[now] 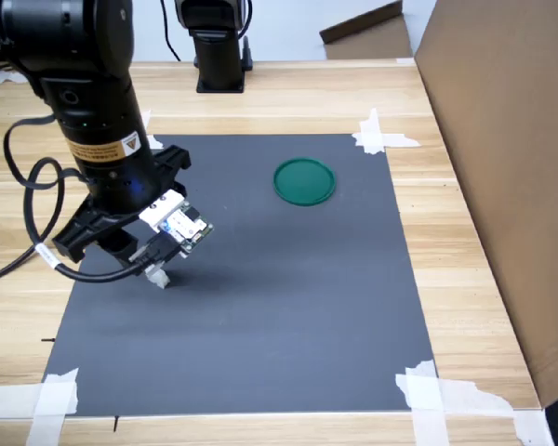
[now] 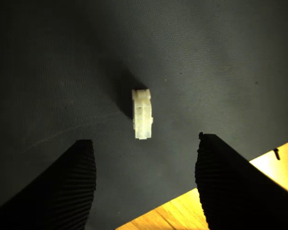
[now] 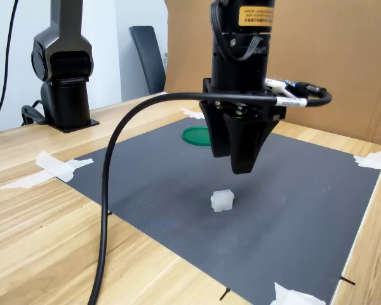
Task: Grasp a white terminal and put it in the green lid.
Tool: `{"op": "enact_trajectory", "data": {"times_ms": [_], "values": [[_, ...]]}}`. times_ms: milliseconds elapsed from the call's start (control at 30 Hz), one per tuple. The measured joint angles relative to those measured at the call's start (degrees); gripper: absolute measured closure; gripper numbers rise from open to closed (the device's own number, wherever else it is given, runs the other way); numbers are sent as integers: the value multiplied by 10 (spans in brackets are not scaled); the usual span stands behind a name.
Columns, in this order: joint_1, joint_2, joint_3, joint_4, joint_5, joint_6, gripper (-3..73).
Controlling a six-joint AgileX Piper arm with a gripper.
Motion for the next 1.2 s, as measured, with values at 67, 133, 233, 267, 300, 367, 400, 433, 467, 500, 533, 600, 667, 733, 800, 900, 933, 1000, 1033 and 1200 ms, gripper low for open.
{"op": "enact_trajectory", "data": {"times_ms": [67,133,233,267,300,367,400,433,467,500,533,600,667,733,800,900,933,1000,1033,1200], "values": [[0,0,20,0,-21,-3,166],[0,0,28,0,-31,-4,166],[0,0,30,-3,-46,-4,166],[0,0,31,-7,-48,-5,166],[0,0,35,-9,-52,-5,166],[0,0,42,-14,-55,-6,166],[0,0,51,-19,-57,-6,166],[0,0,63,-22,-61,-6,166],[0,0,70,-22,-67,-6,166],[0,0,77,-22,-78,-6,166],[0,0,78,-22,-81,-6,166],[0,0,79,-23,-88,-6,166],[0,2,79,-25,-91,-6,166],[0,8,79,-27,-97,-6,166],[0,17,80,-27,-101,-6,166],[0,23,81,-28,-103,-2,166],[0,25,81,-28,-104,-1,166],[0,33,81,-28,-114,2,166],[0,34,81,-28,-117,4,166],[0,35,81,-28,-117,9,166]]}}
